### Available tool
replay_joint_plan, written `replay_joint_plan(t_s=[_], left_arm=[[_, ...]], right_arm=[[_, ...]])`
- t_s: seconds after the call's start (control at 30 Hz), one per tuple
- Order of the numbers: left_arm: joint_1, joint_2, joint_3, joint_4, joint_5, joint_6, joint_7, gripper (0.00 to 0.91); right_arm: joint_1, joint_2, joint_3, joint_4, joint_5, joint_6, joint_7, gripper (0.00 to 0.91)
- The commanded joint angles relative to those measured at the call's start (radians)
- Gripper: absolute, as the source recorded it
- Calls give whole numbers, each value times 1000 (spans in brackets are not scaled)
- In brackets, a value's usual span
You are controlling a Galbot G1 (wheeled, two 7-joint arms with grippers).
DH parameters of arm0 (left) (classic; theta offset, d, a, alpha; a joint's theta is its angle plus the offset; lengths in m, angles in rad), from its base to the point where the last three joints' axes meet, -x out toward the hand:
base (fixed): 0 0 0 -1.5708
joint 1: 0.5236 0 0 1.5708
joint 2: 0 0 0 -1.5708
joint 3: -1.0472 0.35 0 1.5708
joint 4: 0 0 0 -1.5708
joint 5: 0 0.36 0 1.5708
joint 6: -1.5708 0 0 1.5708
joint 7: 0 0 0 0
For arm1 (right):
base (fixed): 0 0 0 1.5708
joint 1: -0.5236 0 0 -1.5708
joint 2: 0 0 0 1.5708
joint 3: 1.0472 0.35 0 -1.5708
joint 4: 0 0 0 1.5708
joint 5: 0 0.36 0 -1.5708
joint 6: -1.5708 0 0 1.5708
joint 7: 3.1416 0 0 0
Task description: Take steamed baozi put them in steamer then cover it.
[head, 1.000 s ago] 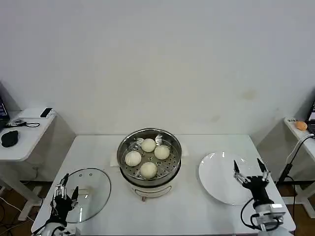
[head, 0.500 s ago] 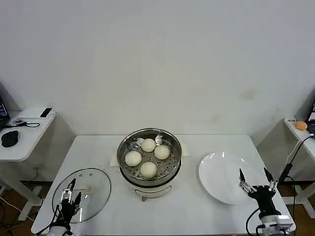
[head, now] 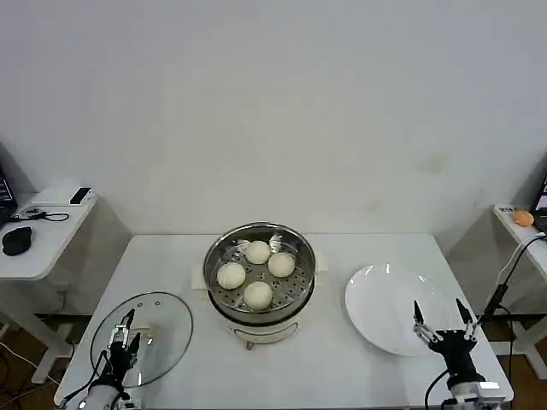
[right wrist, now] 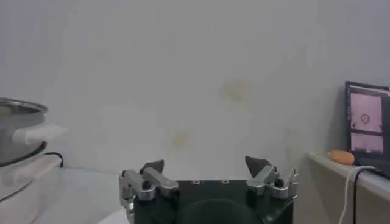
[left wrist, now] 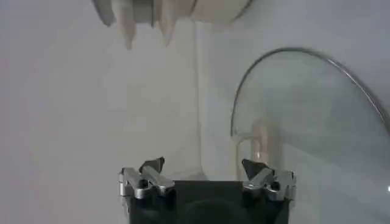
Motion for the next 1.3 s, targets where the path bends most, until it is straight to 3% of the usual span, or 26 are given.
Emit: replay_joint_plan(t_s=[0.03,0.37,0.4,0.43,0.47,0.5,0.57,1.03,1.3], left_arm=[[-70,13,13,71,13,3,7,907],[-121,24,20,111,-3,7,6,907],[-125,25,22,117,-6,6,6,846],[-126,25,23,120,-5,6,6,584],[-130,24,26,130,-7,4,5,484],[-131,23,29,135,-10,3,6,242],[-131,19,32,137,-10,2,5,20],[-121,-2,8,137,-28,-44,-40,0],[-95,-44,-35,46,10,-42,-80,0]], right_arm=[[-10,17,-3,-1,-11,4,0,907],[-16,31,-17,-1,-30,14,1,907],[-16,32,-17,-2,-31,15,1,907],[-15,33,-17,-2,-31,15,1,907],[-15,34,-17,-3,-31,17,1,907],[-15,35,-17,-3,-32,17,2,907],[-16,41,-19,-2,-36,19,2,907],[-17,51,-33,1,-58,29,1,907],[-11,46,-53,11,-63,28,-2,907]])
